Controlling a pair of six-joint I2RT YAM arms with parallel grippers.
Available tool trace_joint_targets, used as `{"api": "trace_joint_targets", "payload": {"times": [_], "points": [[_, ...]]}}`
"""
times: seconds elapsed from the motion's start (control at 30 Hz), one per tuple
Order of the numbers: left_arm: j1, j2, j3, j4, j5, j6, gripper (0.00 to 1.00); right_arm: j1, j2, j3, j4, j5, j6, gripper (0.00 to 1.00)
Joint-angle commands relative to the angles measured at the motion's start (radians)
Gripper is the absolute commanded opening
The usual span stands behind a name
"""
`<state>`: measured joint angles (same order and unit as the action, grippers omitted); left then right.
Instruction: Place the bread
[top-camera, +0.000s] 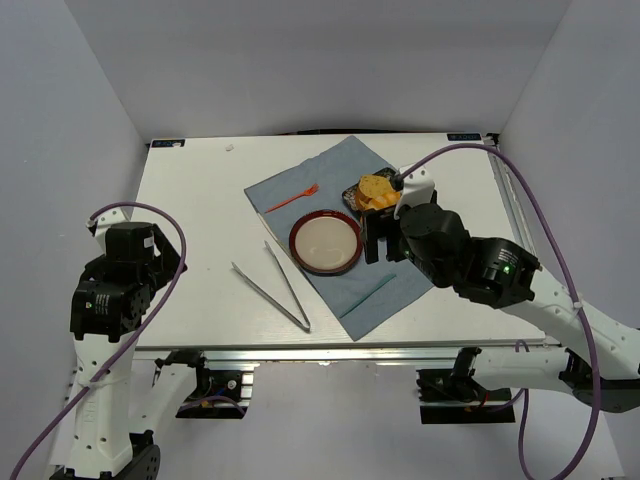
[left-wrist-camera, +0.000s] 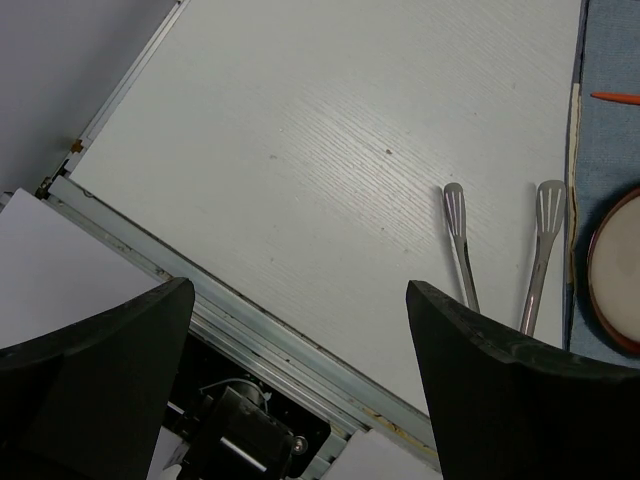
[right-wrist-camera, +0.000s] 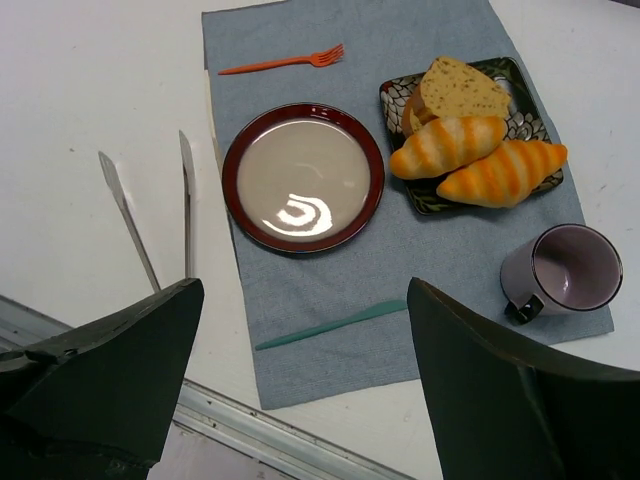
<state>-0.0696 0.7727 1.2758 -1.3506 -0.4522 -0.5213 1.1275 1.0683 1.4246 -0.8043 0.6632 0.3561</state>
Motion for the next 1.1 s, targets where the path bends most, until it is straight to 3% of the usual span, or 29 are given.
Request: {"api": "trace_joint_targets", "payload": {"times": [0.0,0.13,0.17,0.33,0.57,0.8,1.07], "points": [[-0.004,0.002,0.016,0.007,-0.011,-0.013,0.98,-0.002,0.004,0.030,0.069,0.006,-0.048,0.89],[-0.004,0.004,0.020,-0.004,-0.025,-0.016,0.98,-0.002,-0.030,-0.015,0.169,-0.133,-0.110,0.89],[-0.004,0.002,0.022,-0.007,-0.032,-0.017,0.98,-0.002,-0.060,-0.076,0.254,-0.240,-0.144,0.89],[-0.004,0.002,0.022,-0.013,-0.037,-0.017,0.98,-0.011,-0.074,-0.210,0.369,-0.195,-0.066,0.89],[-0.004,-0.009,0.025,-0.018,-0.043,-0.017,0.98,0.021,0.329,-0.098,0.235,-0.346,0.033,0.89],[-0.004,-0.023,0.048,-0.044,-0.057,-0.005,0.98,0.074,0.539,-0.018,0.263,-0.402,0.060,0.89],[-0.004,-0.029,0.048,-0.059,-0.046,0.000,0.98,0.155,0.777,0.114,0.246,-0.337,0.101,0.89]]}}
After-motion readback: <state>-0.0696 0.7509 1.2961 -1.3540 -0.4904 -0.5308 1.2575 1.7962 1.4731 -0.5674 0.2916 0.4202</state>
